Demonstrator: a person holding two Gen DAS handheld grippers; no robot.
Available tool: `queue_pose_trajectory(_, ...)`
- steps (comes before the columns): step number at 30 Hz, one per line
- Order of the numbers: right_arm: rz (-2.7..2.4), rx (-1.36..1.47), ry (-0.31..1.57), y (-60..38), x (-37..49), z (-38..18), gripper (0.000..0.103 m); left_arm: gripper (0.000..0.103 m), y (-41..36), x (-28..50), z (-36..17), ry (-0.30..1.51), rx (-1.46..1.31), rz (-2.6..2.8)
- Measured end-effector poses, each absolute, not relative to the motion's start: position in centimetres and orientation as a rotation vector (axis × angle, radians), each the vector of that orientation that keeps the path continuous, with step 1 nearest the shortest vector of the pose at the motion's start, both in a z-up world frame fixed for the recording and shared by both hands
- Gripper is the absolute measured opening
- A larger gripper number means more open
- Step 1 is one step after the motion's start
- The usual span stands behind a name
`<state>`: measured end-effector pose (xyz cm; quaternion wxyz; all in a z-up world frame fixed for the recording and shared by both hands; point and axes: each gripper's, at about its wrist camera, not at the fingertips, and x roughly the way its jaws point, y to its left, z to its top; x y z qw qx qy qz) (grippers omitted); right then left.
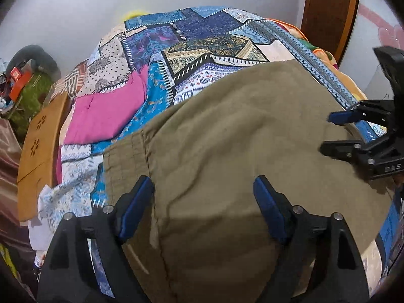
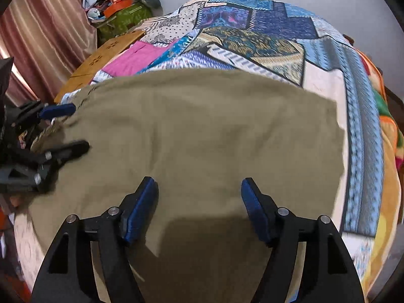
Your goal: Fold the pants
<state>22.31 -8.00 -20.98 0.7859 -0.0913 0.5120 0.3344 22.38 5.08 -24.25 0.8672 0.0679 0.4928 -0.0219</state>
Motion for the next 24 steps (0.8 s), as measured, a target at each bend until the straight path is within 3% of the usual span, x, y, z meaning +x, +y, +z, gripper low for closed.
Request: queue_pose_trajectory(24,0.539,-0.055,1.098,-15.9,12.3,-19.9,0.067,0.094,7.7,13.2,-23.1,1.028,0.086,0.054)
